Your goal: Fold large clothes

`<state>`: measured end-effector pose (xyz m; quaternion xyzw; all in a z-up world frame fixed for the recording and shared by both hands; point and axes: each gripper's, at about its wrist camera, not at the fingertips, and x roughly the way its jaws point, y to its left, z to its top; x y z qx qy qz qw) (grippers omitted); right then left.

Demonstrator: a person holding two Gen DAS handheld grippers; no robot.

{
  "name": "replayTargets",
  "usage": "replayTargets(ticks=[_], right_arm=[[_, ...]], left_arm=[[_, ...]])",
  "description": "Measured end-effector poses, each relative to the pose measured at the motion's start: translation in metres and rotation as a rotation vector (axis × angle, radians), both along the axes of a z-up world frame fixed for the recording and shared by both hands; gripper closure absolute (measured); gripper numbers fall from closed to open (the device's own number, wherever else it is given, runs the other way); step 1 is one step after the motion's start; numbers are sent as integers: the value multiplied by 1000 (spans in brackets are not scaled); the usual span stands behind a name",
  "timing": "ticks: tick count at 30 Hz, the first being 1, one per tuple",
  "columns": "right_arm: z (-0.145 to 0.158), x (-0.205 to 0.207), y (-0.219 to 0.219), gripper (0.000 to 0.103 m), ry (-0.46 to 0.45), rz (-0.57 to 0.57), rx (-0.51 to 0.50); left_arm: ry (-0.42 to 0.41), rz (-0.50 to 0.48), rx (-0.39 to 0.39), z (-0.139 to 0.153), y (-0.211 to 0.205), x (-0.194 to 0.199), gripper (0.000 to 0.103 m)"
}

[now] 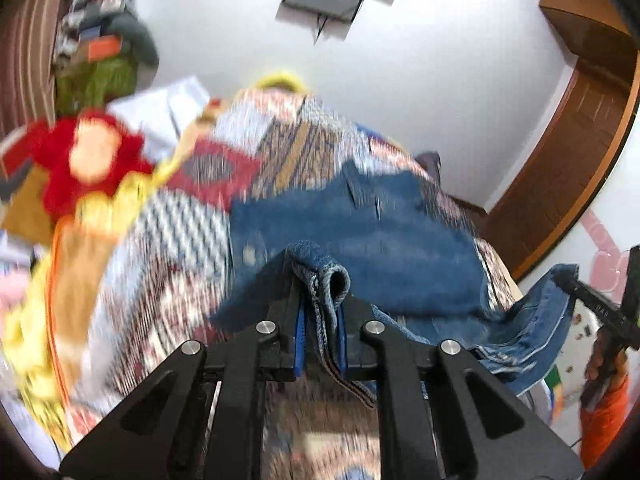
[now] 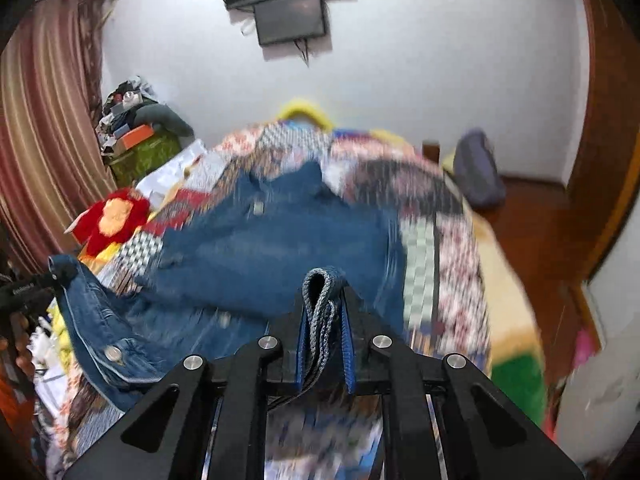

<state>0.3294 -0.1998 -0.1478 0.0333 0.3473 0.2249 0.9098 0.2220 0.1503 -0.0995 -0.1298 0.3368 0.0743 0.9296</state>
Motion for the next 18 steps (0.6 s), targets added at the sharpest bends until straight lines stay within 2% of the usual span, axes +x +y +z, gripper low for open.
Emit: replayTargets(ticks=[4,9,12,14,18], right_arm=[[23,37,12,92,-93,-18,-58],[31,106,22,93,-97,-65,-58],[21,155,37,93,-78,-91,-90],[11,184,47,94,-64,-107,-112],[-24,235,68,95,-20,-127,-172]], left_arm=[[-45,8,54,20,10,43,91],[-41,23,-22,23,40,107,91],[7,47,-66,4,59,146,91],[53,66,-64,-13,67,168,91],[175,95,-54,-65,86,211,91]])
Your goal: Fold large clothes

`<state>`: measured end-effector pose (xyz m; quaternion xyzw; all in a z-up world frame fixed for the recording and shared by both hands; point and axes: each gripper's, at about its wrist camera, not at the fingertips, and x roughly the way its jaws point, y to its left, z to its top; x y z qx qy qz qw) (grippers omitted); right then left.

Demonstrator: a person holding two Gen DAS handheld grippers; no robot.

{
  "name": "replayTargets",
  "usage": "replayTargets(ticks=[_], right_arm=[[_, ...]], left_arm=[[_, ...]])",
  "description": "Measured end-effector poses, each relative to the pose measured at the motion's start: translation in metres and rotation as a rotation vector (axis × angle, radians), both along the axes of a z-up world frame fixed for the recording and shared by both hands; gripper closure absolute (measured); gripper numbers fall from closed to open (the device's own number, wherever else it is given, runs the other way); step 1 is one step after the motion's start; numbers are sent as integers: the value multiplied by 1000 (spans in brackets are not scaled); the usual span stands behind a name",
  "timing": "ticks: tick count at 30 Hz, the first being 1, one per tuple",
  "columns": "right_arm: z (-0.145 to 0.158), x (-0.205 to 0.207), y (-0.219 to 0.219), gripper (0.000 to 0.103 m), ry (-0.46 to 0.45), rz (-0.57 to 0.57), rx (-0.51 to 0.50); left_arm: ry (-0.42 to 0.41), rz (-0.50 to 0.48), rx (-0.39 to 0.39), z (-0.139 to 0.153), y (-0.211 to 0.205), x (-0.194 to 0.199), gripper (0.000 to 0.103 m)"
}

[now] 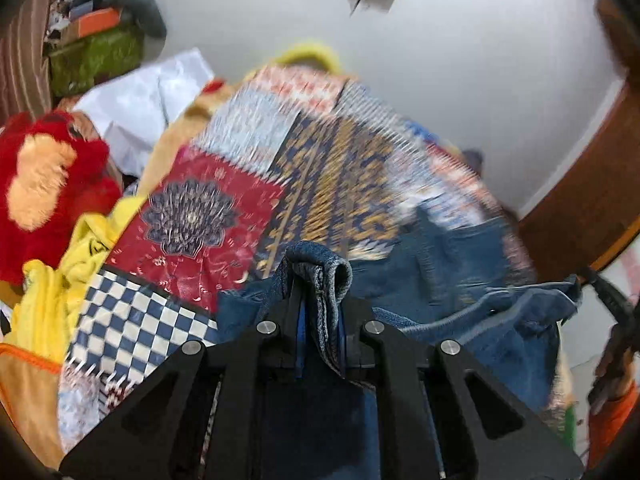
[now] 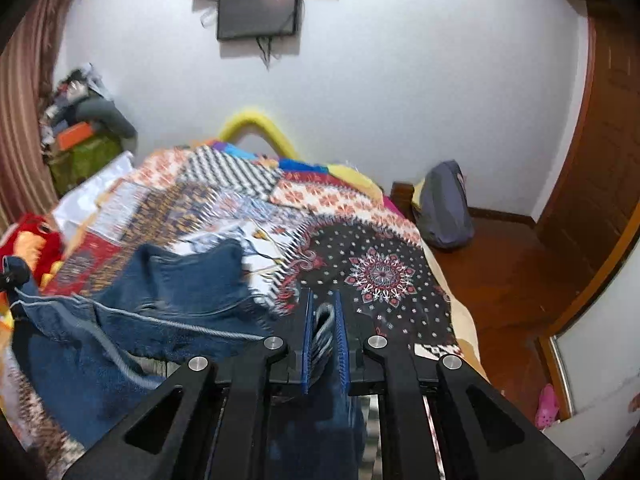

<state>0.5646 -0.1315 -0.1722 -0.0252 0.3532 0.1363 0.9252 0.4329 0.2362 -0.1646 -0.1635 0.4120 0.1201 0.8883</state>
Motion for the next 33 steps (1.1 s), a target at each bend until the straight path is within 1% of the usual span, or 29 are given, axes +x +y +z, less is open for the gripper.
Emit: replayTargets(ticks=[1,3,4,6,8,10,12,14,16,17,19,20,21,23,24,25,26,29,31,33], right_arm=[[-16,16,6,95,30,-5,-19],[-39,33,9,95,82,-14,-21],[-53,39,9,95,112,-16,-11],[-77,44,9,95,150,-23,-7],[-96,42,8,95,171,-19,-2],[-105,39,7,95,182,-7,-3],[-106,31,7,95,177,18,-5],[-99,19,7,95,148,47,-10],[-88,8,11,95,126,80,-23],[-83,5,12,95,121,93,-23],[-70,-3,14,94,112,114,-12],[-65,-6,15,94,110,123,-9],[-57,-10,17,94,109,135,5],[-48,-17,18,94,115,144,38],[-43,-20,19,94,123,148,59],[-38,-24,22,94,138,161,87],[-36,-27,23,94,145,172,102],[-27,-42,36,94,157,224,123],[-24,-53,46,94,148,260,113],[-22,-60,56,94,142,289,102]], left_arm=[[45,18,-29,-20,8,11,91],[89,41,-83,-46,19,19,91],[122,49,-133,-63,27,24,91],[158,55,-192,-85,34,27,89],[173,51,-220,-93,36,29,88],[189,39,-217,-89,35,30,88],[222,20,-192,-80,32,34,88],[239,10,-166,-66,30,38,88],[232,3,-155,-48,30,39,87],[226,1,-158,-43,31,38,84],[207,7,-172,-27,30,36,72],[200,14,-169,-22,29,35,51],[177,36,-126,-11,27,31,26],[114,82,-18,8,23,23,11],[101,91,12,13,22,21,9],[96,93,35,20,20,15,9],[100,84,35,22,19,12,9],[129,16,33,20,8,2,9],[151,-40,58,15,-4,-4,9],[179,-99,90,4,-21,-9,9]])
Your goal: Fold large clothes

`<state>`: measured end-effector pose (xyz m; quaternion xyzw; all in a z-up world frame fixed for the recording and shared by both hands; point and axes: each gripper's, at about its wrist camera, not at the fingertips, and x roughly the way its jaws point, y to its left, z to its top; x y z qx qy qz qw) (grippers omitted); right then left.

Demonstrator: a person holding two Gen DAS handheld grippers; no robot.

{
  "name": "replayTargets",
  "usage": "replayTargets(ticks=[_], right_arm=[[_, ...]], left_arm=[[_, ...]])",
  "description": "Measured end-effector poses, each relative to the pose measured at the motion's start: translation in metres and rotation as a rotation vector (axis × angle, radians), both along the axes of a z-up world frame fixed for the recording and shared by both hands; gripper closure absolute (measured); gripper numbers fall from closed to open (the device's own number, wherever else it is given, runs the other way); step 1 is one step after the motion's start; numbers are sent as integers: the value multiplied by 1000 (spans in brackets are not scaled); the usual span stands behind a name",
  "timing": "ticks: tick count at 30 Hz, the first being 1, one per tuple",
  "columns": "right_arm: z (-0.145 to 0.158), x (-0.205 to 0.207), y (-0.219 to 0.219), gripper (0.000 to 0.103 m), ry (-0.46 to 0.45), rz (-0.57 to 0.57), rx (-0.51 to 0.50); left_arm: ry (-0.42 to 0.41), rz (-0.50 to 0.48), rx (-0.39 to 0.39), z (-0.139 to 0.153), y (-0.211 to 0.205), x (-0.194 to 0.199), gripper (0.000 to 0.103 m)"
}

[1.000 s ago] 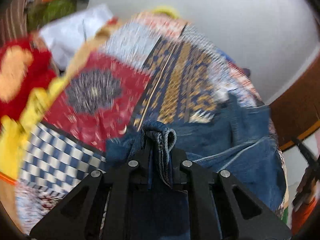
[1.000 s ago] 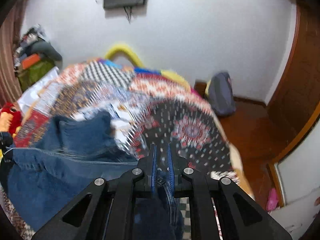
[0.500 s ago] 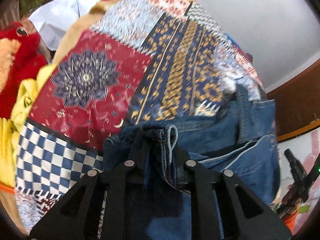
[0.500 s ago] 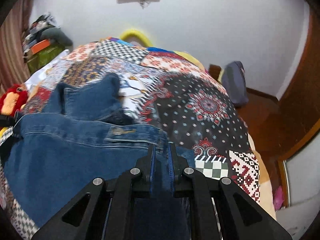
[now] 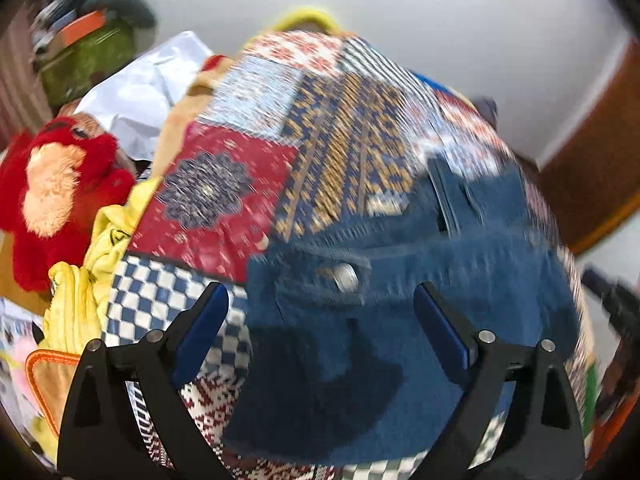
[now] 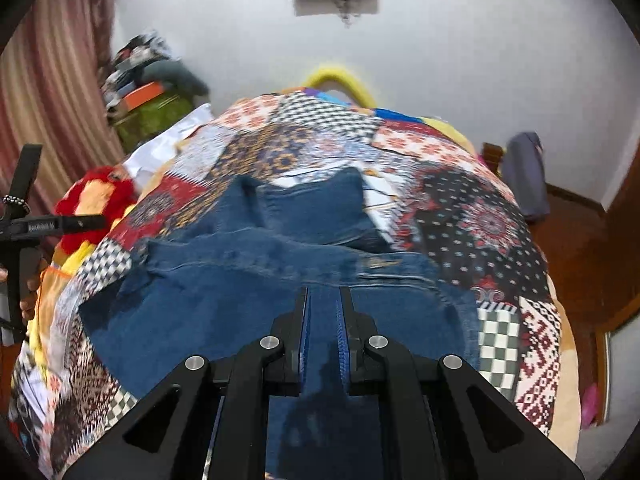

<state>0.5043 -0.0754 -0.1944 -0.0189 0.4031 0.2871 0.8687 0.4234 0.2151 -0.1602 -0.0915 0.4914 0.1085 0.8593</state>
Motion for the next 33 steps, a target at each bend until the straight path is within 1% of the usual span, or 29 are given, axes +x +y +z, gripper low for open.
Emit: replayTargets(ticks=[2,4,6,9,11,12,13,14,16,18,21,23,24,26,29,32,33], right_arm=[[-1,-7,13,94,13,44,3],[-7,-14,31,94,49,96,12],[-13,-17,44,94,60,124,5],[-31,-24,68,94,77,171,-36],[-52,-26,84,94,109,196,-109],[-64,-26,89,94,124,202,-153],[-72,-26,92,94,122,207,-172],[-75,-28,90,94,103,213,-159],[-76,-30,83,94,87,210,-138],[-80,-30,80,94,88,194,-203],[-81,-33,73,94,73,188,-212],[-82,-35,70,94,66,181,-229],[-83,-36,69,94,62,181,-238],[-83,-36,67,94,54,185,-254],[-83,-37,61,94,54,187,-262],[-83,-37,50,94,52,151,-306],[-83,-38,45,94,57,150,-300]], left_arm=[[37,-59,25,-13,-18,-2,9],[62,-111,55,-25,-35,-3,9],[75,-157,78,-37,-51,-3,9],[94,-201,126,-58,-69,-1,9],[113,-216,166,-71,-75,0,8],[119,-217,184,-79,-76,0,6],[116,-215,186,-83,-74,-1,4],[106,-211,181,-84,-72,-3,0],[109,-196,153,-87,-62,-9,0],[122,-177,137,-88,-55,-15,0],[117,-148,109,-89,-40,-28,0],[117,-126,128,-88,-34,-36,0],[122,-108,154,-87,-30,-41,0],[123,-85,179,-86,-26,-49,0],[116,-67,175,-88,-17,-62,0],[127,-25,210,-87,-10,-73,0],[129,-19,208,-87,-9,-76,0]])
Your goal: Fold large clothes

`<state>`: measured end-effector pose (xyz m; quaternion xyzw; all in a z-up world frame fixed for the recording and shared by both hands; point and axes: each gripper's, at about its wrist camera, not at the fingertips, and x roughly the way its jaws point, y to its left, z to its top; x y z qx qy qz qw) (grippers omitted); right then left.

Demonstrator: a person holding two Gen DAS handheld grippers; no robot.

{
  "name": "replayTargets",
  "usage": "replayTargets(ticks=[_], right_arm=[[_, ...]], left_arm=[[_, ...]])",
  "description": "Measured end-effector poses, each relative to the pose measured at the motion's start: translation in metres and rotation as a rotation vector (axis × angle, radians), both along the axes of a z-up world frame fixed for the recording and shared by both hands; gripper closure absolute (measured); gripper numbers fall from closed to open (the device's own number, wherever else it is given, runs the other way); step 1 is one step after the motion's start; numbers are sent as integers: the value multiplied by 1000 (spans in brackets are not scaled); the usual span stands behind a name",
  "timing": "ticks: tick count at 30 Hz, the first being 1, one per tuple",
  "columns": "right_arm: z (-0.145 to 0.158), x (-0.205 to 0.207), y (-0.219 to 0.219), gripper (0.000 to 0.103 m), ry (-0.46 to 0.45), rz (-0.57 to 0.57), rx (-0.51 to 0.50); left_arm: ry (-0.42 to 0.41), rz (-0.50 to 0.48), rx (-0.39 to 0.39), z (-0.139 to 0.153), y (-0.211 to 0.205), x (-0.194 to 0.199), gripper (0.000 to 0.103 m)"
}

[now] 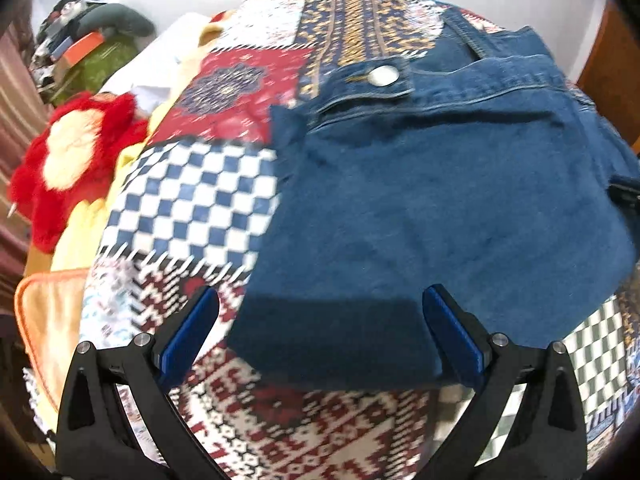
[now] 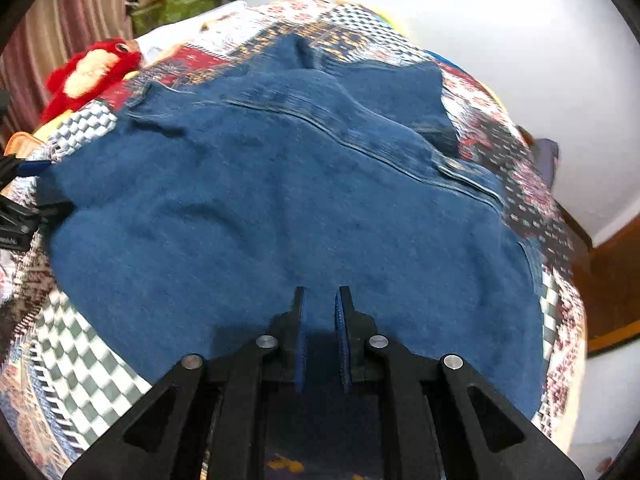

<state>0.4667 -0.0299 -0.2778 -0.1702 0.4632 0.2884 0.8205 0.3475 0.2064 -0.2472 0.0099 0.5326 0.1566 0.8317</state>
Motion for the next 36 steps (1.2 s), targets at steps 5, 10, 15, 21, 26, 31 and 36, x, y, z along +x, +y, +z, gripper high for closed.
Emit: replayTargets(ticks=[5,10,15,21,26,31,36], right_arm=[[-4,6,-37,94,21,-91,-39],[2,4,-75,94,79,-145,41],[14,0,-94,94,95,-224,18],[33,-16,-100,94,54,-239,13],[59,-34,-84,94,6,-194,58],[86,-56,-61,94,-38,-143,145],[84,-65,-38,94,-12,-89,211]], left_arm=[[-3,69,-56,1,16,-22,0],[-5,134,-71,2,28,-46,0],[-20,251,-97,4,45,-75,0],[-127,304,-144,26,45,-108,0],[-219,300,-204,48,31,-120,0],[-289,301,-393,49,18,-113,0],[-267,282,-561,30,11,-94,0]])
